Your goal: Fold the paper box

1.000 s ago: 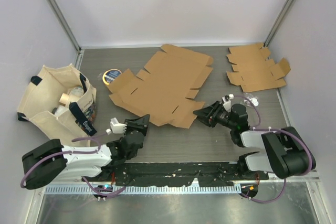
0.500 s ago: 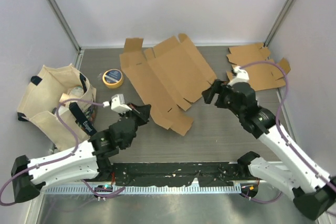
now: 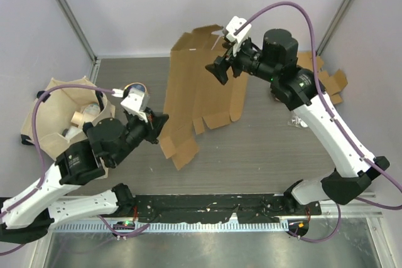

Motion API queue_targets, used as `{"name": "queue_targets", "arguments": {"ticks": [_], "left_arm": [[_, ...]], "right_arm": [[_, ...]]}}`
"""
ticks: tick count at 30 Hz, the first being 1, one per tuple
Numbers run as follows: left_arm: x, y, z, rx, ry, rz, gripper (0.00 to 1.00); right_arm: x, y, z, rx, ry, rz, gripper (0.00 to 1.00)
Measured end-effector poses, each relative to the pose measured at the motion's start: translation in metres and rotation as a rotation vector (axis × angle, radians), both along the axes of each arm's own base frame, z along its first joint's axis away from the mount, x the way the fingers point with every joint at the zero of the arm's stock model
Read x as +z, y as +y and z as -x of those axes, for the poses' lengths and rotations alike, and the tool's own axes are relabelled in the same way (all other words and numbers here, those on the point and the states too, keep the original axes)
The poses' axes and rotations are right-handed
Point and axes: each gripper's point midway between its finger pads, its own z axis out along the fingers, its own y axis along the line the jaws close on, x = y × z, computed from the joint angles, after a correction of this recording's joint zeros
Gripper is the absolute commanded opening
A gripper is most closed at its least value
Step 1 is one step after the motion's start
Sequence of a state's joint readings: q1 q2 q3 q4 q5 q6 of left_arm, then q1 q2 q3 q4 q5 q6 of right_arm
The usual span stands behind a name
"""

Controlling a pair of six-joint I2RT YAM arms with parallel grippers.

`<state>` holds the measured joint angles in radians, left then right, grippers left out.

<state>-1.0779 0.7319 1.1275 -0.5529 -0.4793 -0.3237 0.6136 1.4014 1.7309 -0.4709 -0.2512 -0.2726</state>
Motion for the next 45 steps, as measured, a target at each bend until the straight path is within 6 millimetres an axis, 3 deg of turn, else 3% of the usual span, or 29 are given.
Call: {"name": "queue_targets", "arguments": {"ticks": [7, 10, 20, 25, 26, 27, 31, 34, 39, 42, 45], "left_arm": [[-0.034, -0.002, 0.006, -0.092, 0.034, -0.253, 0.0], [-0.043, -0.001, 0.009, -0.127, 0.043, -0.32, 0.0], [-0.044, 0.001, 0.012, -0.162, 0.031, -0.382, 0.0], [-0.045, -0.001, 0.005, -0.15, 0.022, -0.435, 0.0], [-0.045, -0.003, 0.003, -0.155, 0.017, -0.456, 0.0], [-0.046, -0.005, 0.002, -0.162, 0.009, -0.477, 0.0], [-0.058, -0.014, -0.01, -0.197, -0.025, -0.597, 0.0], [-0.064, -0.017, -0.023, -0.211, -0.054, -0.68, 0.0], [-0.071, -0.016, -0.043, -0.232, -0.079, -0.761, 0.0], [-0.073, -0.017, -0.049, -0.259, -0.093, -0.789, 0.0], [-0.075, -0.023, -0.05, -0.292, -0.106, -0.802, 0.0]], "right_arm": [[0.072, -0.002, 0.006, 0.114, -0.242, 0.113, 0.86], [0.085, 0.003, 0.003, 0.142, -0.285, 0.146, 0.86], [0.015, 0.007, 0.015, 0.261, -0.127, 0.286, 0.84], [0.015, 0.012, 0.032, 0.336, -0.094, 0.239, 0.83], [0.016, 0.014, 0.036, 0.358, -0.093, 0.231, 0.8], [0.015, 0.015, 0.04, 0.379, -0.087, 0.226, 0.71], [0.0, 0.018, 0.05, 0.446, -0.075, 0.257, 0.72], [-0.028, 0.02, 0.053, 0.479, -0.066, 0.308, 0.76], [-0.092, 0.013, 0.062, 0.499, -0.076, 0.413, 0.74], [-0.112, 0.011, 0.06, 0.493, -0.125, 0.439, 0.72], [-0.115, 0.015, 0.051, 0.474, -0.193, 0.451, 0.69]]}}
